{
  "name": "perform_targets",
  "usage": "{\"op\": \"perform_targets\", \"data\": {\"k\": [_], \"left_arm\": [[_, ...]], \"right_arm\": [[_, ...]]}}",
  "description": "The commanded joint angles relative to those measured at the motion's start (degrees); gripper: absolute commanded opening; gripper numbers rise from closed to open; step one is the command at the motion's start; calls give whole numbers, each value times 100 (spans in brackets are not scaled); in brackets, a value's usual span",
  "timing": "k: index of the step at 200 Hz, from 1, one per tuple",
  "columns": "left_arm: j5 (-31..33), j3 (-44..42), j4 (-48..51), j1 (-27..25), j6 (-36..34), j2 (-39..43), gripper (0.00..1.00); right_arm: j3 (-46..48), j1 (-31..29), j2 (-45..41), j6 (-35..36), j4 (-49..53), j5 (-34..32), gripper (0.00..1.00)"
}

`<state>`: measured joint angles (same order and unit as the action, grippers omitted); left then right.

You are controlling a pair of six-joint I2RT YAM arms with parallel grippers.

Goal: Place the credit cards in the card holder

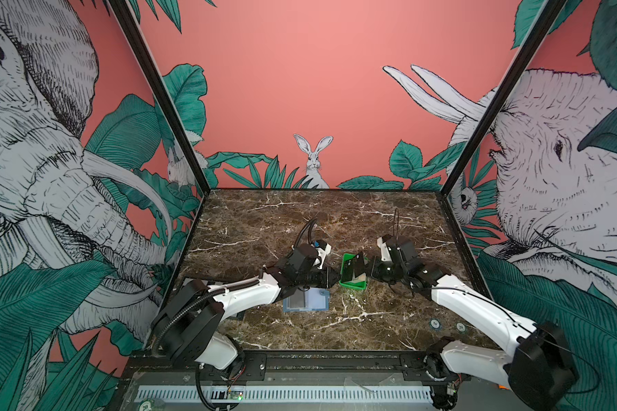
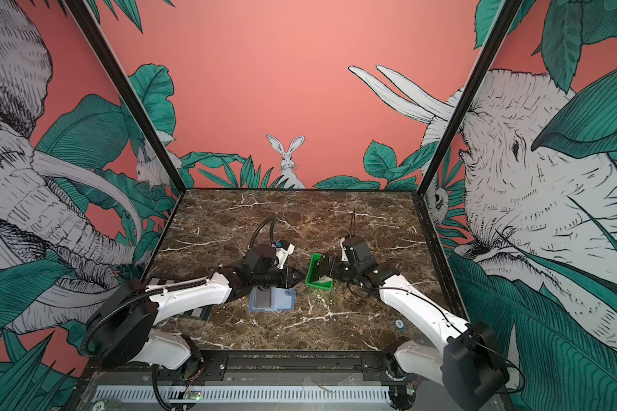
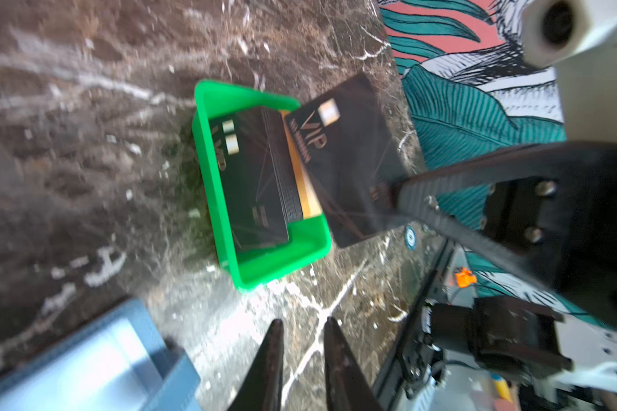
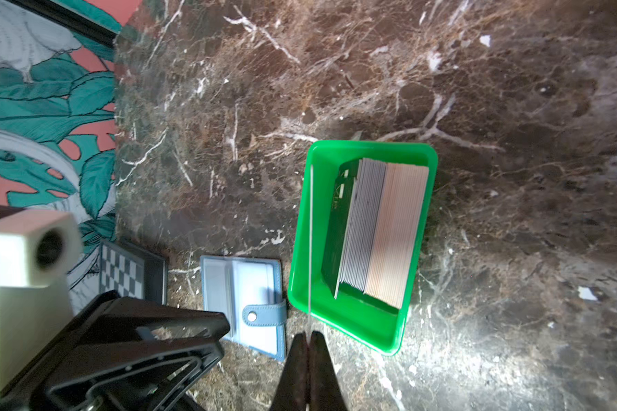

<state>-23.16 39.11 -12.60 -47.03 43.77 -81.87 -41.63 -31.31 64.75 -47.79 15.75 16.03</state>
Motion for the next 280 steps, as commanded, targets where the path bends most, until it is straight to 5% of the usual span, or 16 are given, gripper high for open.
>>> {"op": "perform_targets", "data": {"k": [1, 43, 106, 171, 280], "left_arm": [[-609, -513, -1196, 136, 699, 393, 25], [-1641, -1389, -2927, 526, 1701, 716, 29], [-2090, -1971, -3853, 651, 2423, 982, 33], [-2050, -2095, -4407, 820, 2824, 754, 34], [-1842, -2067, -6713, 828, 3930, -501, 30]], "right_arm": [[221, -33, -385, 40, -477, 392, 0], [827, -109, -912, -530, -1490, 1032, 0], [1341, -511, -1245, -1224, -2710, 1287, 0], [1417, -596, -1217, -1589, -3245, 1526, 0], [1851, -767, -1350, -2137, -4172, 1500, 0]]}}
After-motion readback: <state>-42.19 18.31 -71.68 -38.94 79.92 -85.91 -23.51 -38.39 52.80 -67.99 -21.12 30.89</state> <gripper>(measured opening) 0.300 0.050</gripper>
